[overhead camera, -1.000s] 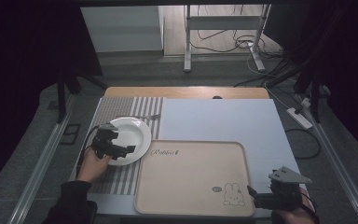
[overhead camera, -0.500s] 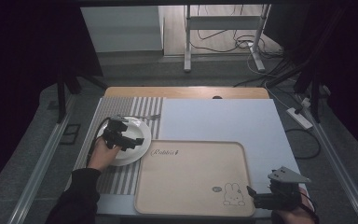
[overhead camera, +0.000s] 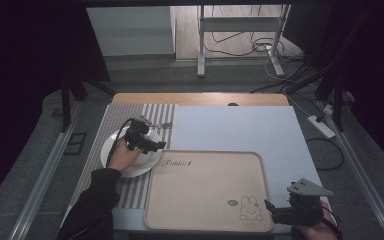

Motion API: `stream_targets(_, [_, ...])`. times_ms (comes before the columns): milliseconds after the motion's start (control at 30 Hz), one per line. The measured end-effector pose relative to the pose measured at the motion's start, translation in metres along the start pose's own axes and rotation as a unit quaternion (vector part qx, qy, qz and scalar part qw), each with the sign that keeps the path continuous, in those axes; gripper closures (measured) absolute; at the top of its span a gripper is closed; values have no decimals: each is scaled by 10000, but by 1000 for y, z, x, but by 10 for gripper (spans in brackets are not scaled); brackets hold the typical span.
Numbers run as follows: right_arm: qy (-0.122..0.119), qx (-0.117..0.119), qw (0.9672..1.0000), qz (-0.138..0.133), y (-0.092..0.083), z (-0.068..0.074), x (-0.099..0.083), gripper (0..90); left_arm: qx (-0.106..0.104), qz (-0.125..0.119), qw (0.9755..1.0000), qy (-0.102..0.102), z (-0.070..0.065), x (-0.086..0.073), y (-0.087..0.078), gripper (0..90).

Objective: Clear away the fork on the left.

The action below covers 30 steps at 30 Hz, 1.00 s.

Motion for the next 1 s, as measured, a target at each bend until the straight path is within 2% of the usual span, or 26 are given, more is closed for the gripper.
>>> stream_targets(300, [-17,4,10000,27,0,0,0,0,-117,108,9997,181,-4,17,21,1])
stream_targets(433, [-22,15,10000,28,0,0,0,0,31,166,9994,294,0,22,27,52])
stream_targets(500, [-24,18,10000,28,0,0,0,0,82,181,9995,248,6,24,28,121])
stream_targets(567, [-26,22,10000,30,0,1,0,0,-6,196,9996,200,12,26,28,290])
stream_targets(733, [-27,24,10000,33,0,1,0,0,269,419,9984,251,30,28,32,670])
stream_targets(767, [-31,26,10000,34,0,1,0,0,263,444,9984,226,34,28,33,762])
stream_targets(833, [-29,26,10000,29,0,1,0,0,371,470,9981,138,44,30,33,883])
stream_targets(900, [-30,29,10000,31,0,1,0,0,445,528,9976,43,54,32,34,886])
stream_targets(1000, [-31,38,10000,31,0,1,0,0,672,623,9958,-92,72,34,36,887])
Point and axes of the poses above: each handheld gripper's, and its own axes: y roughly forward along the jaws, x roughly out of its top, z roughly to its left, the point moved 5 cm from there along y, roughly forward along the jaws, and after that the axes turned 11 degrees about x, right-handed, at the moved point
